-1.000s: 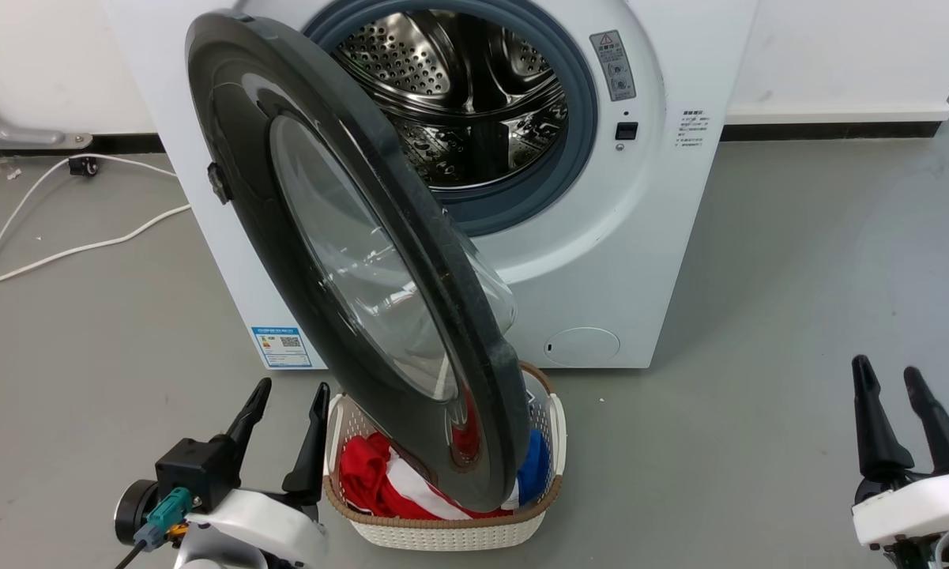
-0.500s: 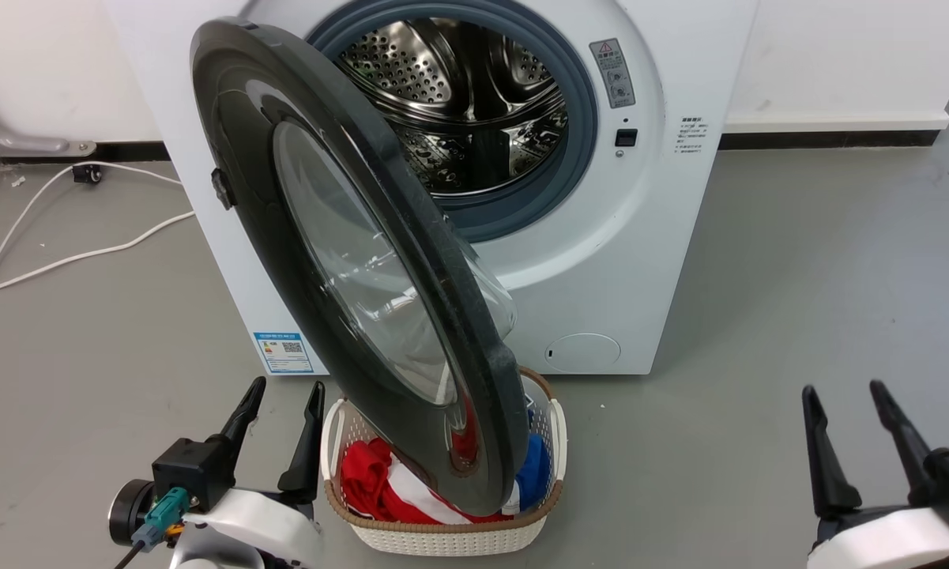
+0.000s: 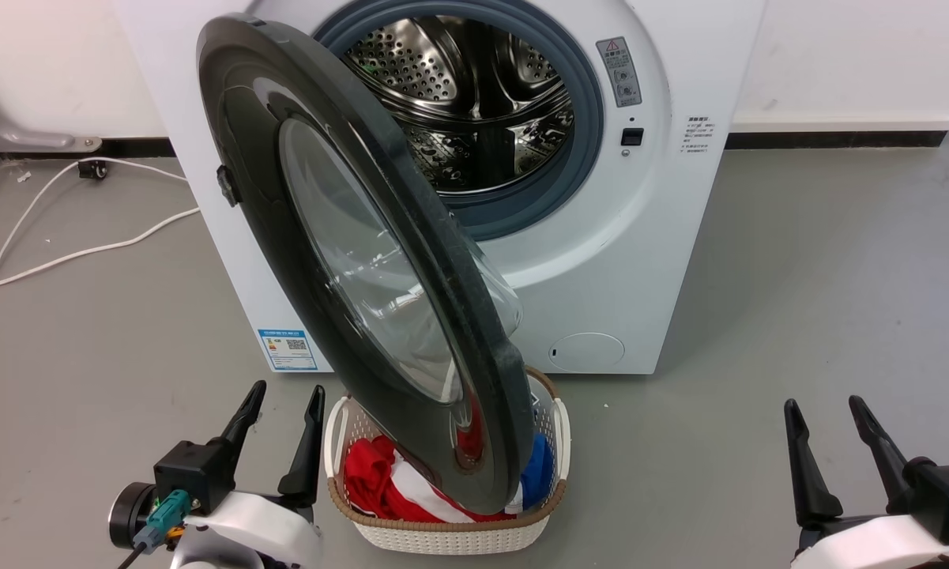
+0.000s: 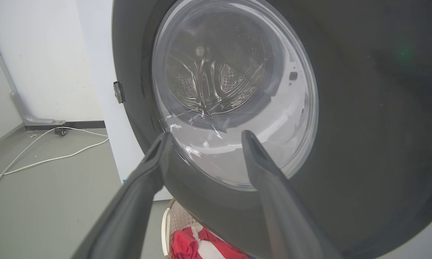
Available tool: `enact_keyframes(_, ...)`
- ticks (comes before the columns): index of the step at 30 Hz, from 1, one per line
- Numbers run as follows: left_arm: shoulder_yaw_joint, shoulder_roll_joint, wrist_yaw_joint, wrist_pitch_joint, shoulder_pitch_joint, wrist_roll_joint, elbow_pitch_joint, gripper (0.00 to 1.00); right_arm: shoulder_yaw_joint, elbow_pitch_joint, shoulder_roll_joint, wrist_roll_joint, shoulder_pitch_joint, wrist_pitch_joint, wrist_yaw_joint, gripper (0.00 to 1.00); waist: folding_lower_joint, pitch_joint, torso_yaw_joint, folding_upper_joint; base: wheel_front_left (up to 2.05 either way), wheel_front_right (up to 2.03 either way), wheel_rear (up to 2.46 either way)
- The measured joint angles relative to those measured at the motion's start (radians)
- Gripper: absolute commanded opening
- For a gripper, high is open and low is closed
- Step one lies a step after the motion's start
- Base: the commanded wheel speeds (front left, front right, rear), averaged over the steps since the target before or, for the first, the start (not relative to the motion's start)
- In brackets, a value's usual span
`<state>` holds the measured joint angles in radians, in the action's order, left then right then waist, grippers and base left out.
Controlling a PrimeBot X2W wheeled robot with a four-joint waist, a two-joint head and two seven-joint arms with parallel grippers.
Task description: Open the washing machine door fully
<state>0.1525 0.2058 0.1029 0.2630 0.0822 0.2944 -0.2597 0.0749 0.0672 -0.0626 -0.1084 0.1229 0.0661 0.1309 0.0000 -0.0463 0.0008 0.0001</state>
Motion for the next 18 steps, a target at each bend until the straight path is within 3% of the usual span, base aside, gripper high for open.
enact_keyframes(6,-0.002,-0.002,0.002,0.000,0.000,0.000,-0.004,1.00,-0.004,0.002,0.003,0.003,0.000,-0.002,0.000,1.00,0.0000,0.000,0.000,0.0000,0.00,0.00,0.00)
enact_keyframes(9,-0.002,-0.005,0.003,0.000,0.000,0.001,-0.009,0.00,-0.005,0.003,0.004,0.003,0.000,-0.005,0.000,1.00,0.0000,0.001,0.001,0.0000,0.00,0.00,0.00)
enact_keyframes(18,-0.010,-0.003,0.002,0.000,0.005,0.002,0.009,0.00,-0.005,0.006,0.007,0.002,-0.002,-0.009,0.000,1.00,0.0000,0.005,0.006,0.0000,0.00,0.00,0.00)
